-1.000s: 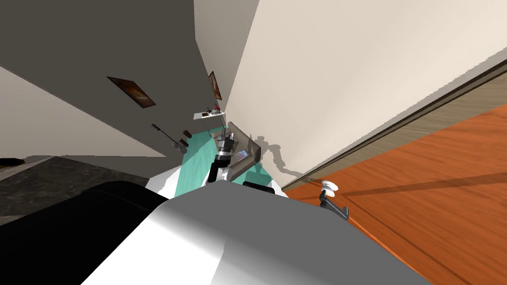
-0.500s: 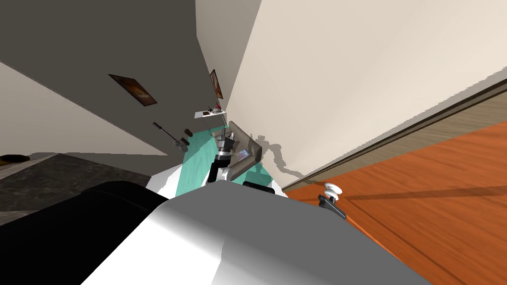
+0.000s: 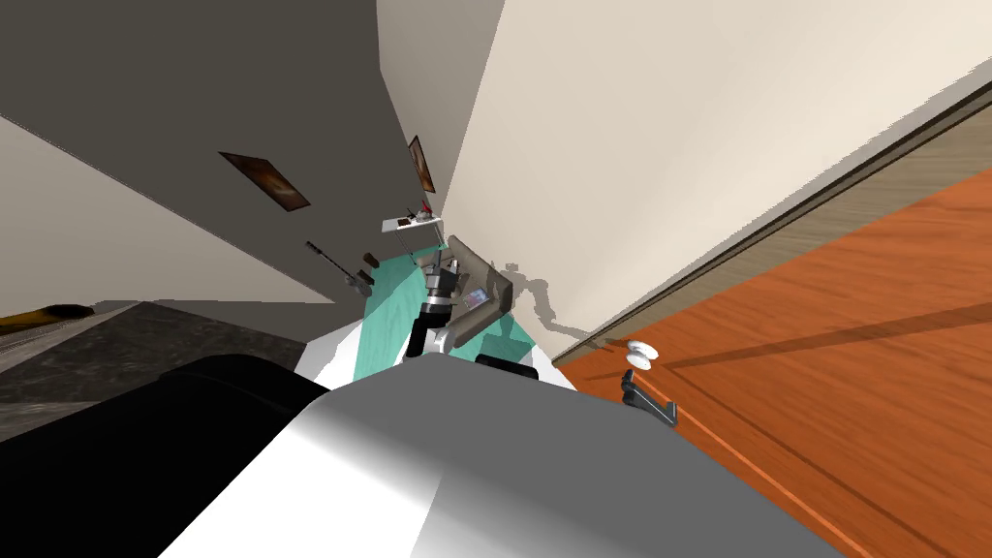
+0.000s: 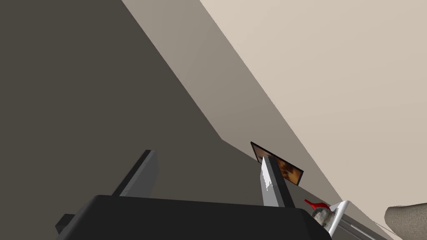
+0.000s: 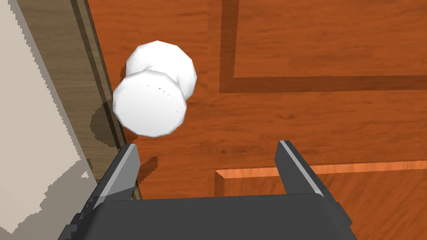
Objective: Pull the door open
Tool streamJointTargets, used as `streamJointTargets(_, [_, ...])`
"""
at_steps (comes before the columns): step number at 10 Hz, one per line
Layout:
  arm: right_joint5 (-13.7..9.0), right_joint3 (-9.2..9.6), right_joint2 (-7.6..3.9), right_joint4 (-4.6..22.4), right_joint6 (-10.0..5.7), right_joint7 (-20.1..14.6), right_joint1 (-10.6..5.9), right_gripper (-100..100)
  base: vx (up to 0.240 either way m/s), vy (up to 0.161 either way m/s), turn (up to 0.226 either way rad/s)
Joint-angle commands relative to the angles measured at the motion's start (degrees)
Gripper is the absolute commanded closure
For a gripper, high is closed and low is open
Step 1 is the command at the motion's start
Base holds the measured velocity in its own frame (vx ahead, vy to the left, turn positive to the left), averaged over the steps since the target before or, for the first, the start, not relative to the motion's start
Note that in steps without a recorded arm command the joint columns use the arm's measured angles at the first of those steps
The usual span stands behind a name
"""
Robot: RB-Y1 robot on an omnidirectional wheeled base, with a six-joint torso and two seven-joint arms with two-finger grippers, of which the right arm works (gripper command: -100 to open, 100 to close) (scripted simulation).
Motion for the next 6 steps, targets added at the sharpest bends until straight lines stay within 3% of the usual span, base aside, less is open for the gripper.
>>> streamJointTargets(1, [0.04, -0.2, 0.39, 0.08, 0.3, 0.83, -0.37, -100, -0.259, 0.032, -0.016])
streamJointTargets(4, [-0.01, -0.92, 1.64, -0.24, 1.23, 3.69, -1.48, -100, -0.221, 0.041, 0.002])
streamJointTargets(6, [-0.15, -1.42, 2.5, -0.57, 1.77, 5.61, -2.25, -100, -0.114, 0.05, 0.027])
